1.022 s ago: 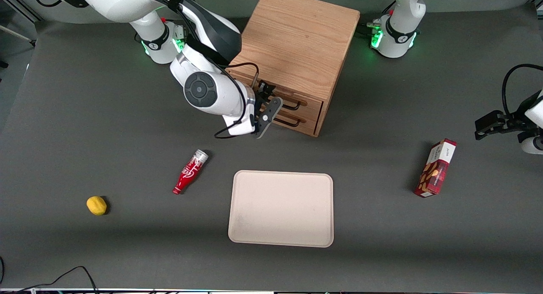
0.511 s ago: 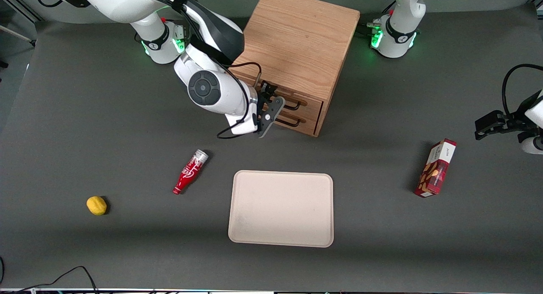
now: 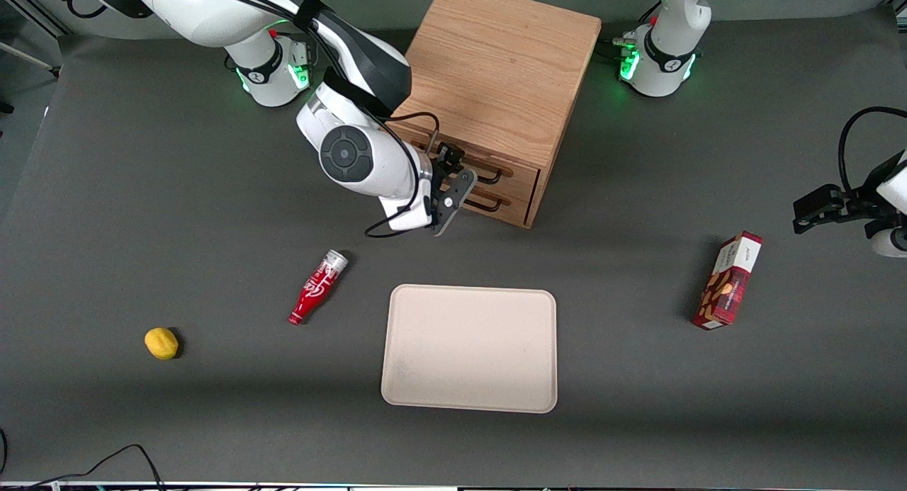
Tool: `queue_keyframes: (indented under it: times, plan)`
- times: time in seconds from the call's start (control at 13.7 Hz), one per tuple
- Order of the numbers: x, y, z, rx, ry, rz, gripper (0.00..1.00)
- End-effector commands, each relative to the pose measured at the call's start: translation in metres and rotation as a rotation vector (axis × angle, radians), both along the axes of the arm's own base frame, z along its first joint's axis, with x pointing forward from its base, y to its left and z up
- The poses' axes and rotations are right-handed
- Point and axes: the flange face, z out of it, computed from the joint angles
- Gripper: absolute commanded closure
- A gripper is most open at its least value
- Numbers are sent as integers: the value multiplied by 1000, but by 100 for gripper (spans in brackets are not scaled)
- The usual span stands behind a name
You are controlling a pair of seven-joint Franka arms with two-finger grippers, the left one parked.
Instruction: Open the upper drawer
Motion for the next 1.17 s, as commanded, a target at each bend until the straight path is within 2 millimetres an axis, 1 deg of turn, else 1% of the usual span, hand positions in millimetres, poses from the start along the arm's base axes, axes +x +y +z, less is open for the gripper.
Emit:
queue_keyframes:
  times: [0.0,0.29,0.44,0.73,1.09]
  plan:
    - [2,6,-2,-5,-22,-8,0]
    - [18,1,-3,-5,-40,-19,0]
    - [31,-3,-9,-2,-43,-32,0]
    - [55,-11,-13,11,-53,-61,0]
    - [84,-19,-11,36,-79,-96,0]
